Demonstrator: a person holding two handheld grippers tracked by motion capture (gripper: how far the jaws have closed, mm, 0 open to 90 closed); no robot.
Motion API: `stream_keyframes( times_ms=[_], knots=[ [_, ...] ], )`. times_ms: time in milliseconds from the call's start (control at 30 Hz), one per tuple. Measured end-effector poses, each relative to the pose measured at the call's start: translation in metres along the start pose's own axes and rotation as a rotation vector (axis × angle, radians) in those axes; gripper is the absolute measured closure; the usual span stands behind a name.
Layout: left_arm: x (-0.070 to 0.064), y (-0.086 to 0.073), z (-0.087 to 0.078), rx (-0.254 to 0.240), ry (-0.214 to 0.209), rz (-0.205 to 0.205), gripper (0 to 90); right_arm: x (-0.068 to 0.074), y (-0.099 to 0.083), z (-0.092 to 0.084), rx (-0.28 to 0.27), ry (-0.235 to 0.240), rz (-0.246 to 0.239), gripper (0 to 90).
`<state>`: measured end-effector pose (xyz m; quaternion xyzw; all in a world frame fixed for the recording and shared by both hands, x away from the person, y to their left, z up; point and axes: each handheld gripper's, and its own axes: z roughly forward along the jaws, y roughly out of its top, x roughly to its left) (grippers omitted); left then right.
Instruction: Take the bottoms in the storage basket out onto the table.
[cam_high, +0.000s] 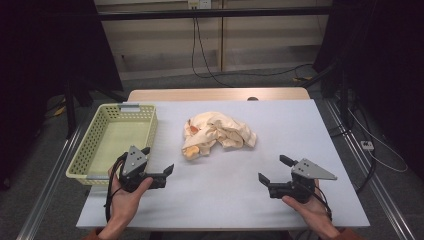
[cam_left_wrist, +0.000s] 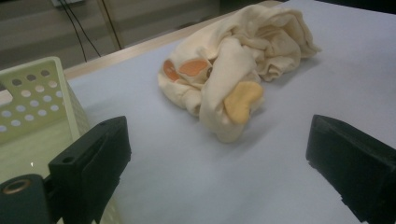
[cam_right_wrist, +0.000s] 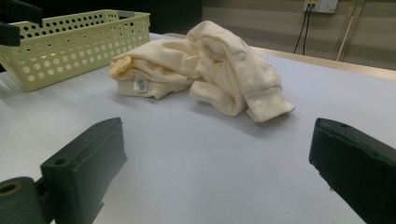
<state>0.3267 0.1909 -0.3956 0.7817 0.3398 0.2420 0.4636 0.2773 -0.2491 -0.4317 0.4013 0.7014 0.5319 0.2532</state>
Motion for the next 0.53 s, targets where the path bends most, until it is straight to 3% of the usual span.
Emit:
stream_keyframes(
  times_ms=[100, 433, 533],
  knots=[
    [-0.001, -0.004, -0.005, -0.001, 0.003, -0.001, 6.8, 0.000, 0.000, 0.000, 0.000, 0.001, 0.000, 3.7],
    [-0.001, -0.020, -0.004, -0.018, 0.025, -0.059, 6.9, 0.000, 0.000, 0.000, -0.002, 0.001, -0.004, 3.8],
    [-0.001, -0.019, -0.003, -0.014, 0.027, -0.045, 6.8, 0.000, 0.000, 0.000, 0.001, 0.000, -0.003, 4.0]
  ],
)
